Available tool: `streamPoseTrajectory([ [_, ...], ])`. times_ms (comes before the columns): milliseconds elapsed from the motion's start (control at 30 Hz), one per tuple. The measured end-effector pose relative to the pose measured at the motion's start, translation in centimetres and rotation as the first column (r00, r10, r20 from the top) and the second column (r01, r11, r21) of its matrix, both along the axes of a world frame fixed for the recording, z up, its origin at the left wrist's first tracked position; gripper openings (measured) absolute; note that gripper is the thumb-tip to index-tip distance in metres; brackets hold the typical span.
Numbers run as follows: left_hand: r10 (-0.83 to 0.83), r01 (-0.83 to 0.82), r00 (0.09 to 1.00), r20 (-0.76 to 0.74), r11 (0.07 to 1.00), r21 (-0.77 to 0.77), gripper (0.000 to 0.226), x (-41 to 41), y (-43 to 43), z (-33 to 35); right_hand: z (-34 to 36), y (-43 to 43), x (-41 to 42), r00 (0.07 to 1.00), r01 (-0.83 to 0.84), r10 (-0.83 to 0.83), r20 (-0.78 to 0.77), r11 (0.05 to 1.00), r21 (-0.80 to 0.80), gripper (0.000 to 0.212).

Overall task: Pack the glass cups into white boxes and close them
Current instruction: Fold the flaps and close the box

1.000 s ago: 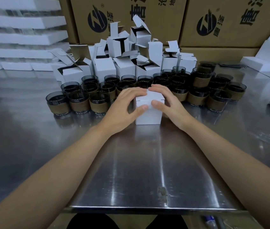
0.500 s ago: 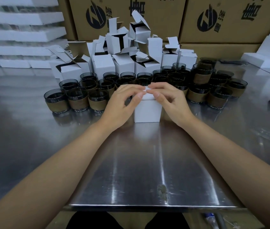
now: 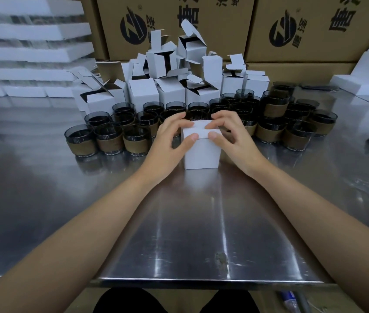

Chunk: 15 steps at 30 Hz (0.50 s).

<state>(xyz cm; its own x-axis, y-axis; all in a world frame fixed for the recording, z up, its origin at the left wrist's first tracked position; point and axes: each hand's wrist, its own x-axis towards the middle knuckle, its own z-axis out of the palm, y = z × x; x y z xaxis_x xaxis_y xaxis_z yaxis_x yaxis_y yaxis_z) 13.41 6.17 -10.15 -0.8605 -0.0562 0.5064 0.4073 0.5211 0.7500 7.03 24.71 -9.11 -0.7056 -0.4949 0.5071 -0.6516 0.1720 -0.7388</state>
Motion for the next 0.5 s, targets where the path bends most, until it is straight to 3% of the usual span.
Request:
streamPoseTrajectory([
  [133,-0.015,0.012,0.997,-0.072,0.999,-0.033,0.031,-0.1,0.1,-0.1,0.3,1.0,0.0,0.998,-0.045,0.037,0.051,0.987,0.155,0.039],
  [200,-0.002,-0.006,0.988,-0.154,0.999,-0.048,0.034,-0.2,0.3,0.0,1.0,1.0,0.2,0.988,-0.077,0.059,0.142,0.989,0.124,0.043],
  [333,0.097,-0.102,0.973,-0.208,0.995,-0.011,0.053,-0.8,1.2,0.1,3.6,2.2,-0.4,0.994,0.055,-0.059,0.092,0.998,0.039,0.048],
  [433,0.228,-0.315,0.923,-0.310,0.910,-0.269,0.063,-2.0,1.8,-0.2,5.5,3.6,-1.6,0.973,0.229,-0.227,0.031,0.972,-0.053,0.048],
  [500,0.242,-0.366,0.913,-0.328,0.841,-0.399,0.062,-2.9,2.2,-0.1,6.6,4.2,-2.7,0.940,0.337,-0.339,-0.024,0.939,-0.075,0.048],
])
